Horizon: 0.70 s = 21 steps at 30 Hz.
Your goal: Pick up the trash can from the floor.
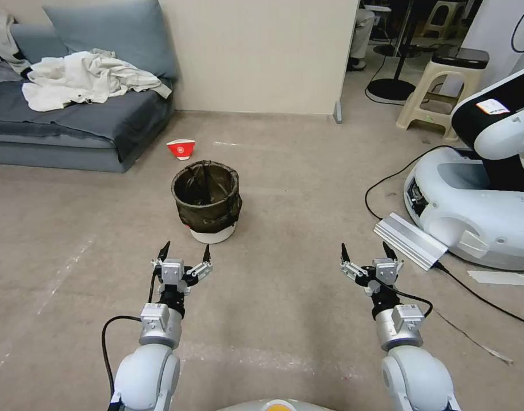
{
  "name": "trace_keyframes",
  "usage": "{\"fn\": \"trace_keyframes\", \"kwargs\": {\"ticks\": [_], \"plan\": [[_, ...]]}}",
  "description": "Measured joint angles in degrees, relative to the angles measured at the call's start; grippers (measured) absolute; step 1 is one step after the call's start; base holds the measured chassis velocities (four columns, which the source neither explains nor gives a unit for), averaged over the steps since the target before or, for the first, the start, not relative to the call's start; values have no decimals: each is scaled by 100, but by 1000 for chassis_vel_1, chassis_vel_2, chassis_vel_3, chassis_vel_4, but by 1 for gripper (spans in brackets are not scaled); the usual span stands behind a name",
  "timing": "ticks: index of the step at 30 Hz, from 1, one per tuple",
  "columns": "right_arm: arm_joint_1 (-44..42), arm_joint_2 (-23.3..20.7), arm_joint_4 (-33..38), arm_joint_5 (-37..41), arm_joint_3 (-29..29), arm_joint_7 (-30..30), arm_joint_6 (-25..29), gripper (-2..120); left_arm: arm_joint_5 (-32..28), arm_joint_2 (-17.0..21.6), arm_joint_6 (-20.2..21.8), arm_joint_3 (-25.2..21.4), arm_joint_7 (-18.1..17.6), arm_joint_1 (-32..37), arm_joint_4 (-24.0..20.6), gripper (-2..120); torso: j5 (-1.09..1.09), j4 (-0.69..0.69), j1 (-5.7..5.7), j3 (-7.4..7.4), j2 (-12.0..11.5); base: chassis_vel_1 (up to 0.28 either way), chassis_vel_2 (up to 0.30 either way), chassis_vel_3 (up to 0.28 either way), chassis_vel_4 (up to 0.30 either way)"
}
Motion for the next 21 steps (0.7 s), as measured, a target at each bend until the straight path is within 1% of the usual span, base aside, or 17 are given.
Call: {"fn": "trace_keyframes", "kwargs": {"ticks": [19,21], "plan": [[0,0,0,0,0,0,0,100,0,0,0,0,0,0,-1,100,0,0,0,0,0,0,0,0,0],[-18,4,41,21,10,0,-21,100,-35,-8,45,1,0,15,-71,100,1,0,0,0,0,0,0,0,0]]}}
